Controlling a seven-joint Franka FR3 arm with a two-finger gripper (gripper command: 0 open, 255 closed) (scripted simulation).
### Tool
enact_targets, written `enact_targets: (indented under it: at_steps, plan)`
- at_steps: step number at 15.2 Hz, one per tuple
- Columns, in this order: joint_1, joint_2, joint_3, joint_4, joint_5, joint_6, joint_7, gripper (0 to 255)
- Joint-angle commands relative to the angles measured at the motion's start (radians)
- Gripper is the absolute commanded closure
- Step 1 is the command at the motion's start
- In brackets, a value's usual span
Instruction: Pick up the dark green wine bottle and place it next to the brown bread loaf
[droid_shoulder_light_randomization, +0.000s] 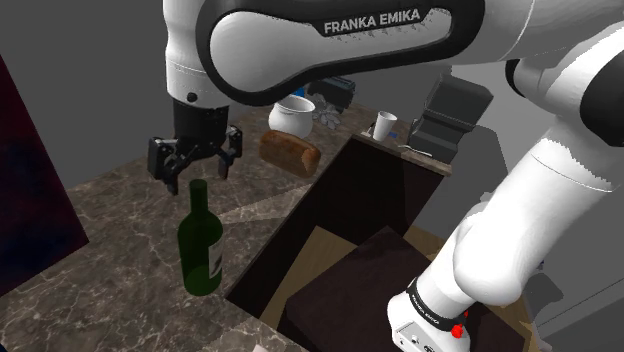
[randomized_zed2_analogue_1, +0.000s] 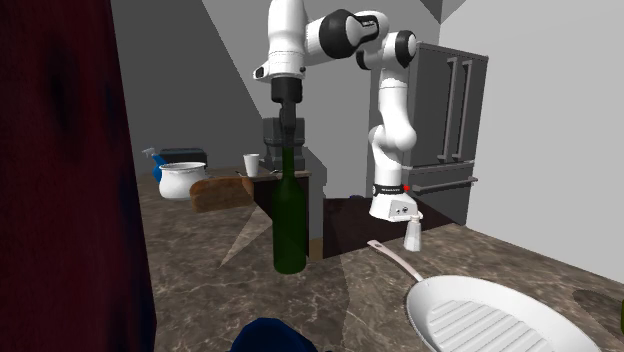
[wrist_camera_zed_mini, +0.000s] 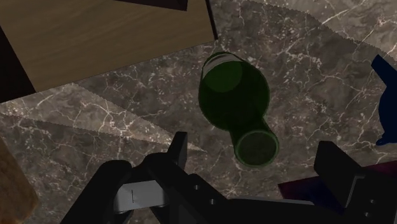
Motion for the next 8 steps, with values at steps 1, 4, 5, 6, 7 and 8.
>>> enact_targets:
  at_steps: [1,4,5,6,7,8]
  plan:
    - [0.002,0.010,0.002,-0.014,-0.006,0.023,0.006,0]
    - [0.005,0.026,0.004,-0.045,-0.016,0.069,0.013,0]
    - [0.005,0.026,0.004,-0.045,-0.016,0.069,0.013,0]
    - [0.005,0.026,0.004,-0.046,-0.016,0.069,0.013,0]
    - [0.005,0.026,0.004,-0.046,-0.016,0.069,0.013,0]
    - [0.005,0.026,0.004,-0.046,-0.016,0.069,0.013,0]
